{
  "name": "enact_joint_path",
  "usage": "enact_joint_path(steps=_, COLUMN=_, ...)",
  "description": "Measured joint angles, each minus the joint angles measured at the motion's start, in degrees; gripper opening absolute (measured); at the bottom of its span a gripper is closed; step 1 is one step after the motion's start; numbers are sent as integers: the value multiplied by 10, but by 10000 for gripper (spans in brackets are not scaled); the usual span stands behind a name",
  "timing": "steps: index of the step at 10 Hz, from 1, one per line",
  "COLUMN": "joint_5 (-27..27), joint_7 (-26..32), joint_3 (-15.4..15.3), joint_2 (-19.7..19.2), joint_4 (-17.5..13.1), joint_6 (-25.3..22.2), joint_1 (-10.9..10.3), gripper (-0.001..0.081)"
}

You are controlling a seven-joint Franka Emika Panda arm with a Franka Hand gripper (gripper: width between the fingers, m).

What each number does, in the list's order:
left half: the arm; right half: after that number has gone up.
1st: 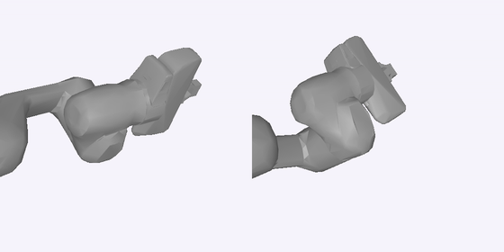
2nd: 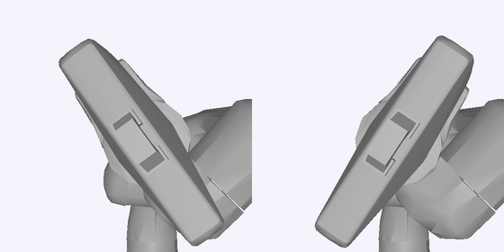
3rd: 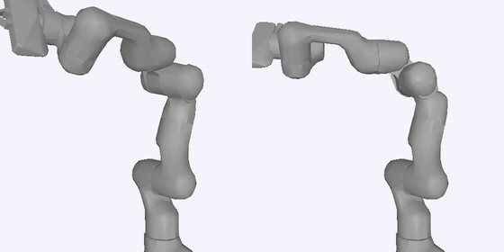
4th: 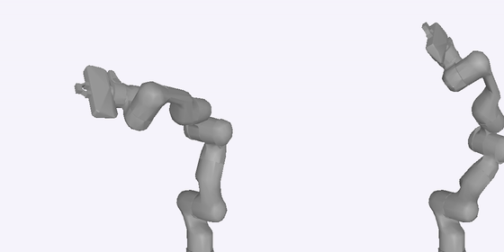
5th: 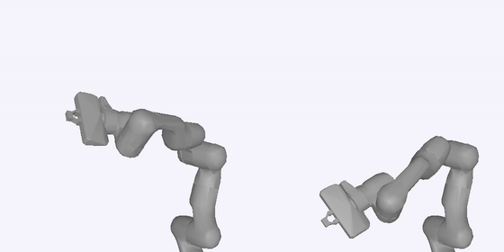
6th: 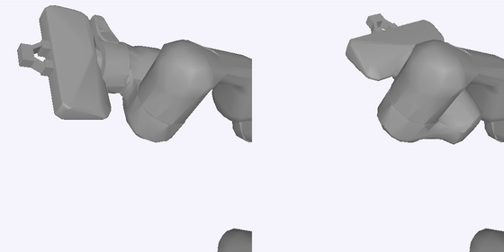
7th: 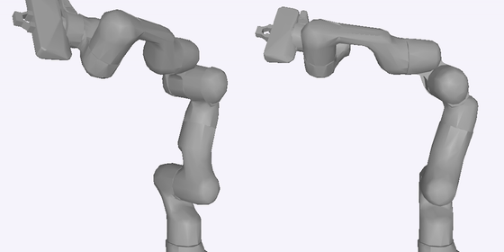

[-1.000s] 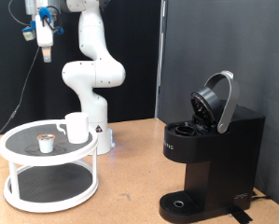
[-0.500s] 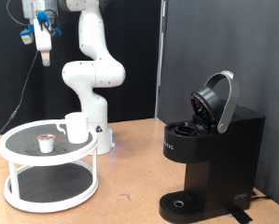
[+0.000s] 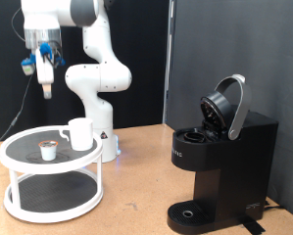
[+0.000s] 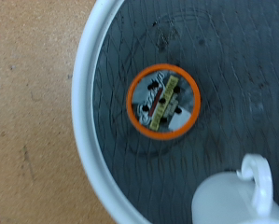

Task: Make a cup of coffee with the keurig machine

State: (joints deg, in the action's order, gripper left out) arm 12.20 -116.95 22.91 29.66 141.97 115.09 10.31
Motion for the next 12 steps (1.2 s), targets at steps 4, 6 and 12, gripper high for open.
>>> enact_joint_path(steps=4, joint_5=41, joint_7=-15, joint_3=2, joint_2=-41, joint_4=70, joint_6=118, joint_1=8, gripper=734)
enact_joint_path(steps=6, joint_5=44, joint_7=-19, joint_3=2, joint_2=-49, joint_4=78, joint_6=137, joint_1=10, gripper=734)
enact_joint_path(steps=12, joint_5=58, joint_7=-35, joint_3=1, joint_2=-69, joint_4=96, joint_6=181, joint_1=11, gripper=734)
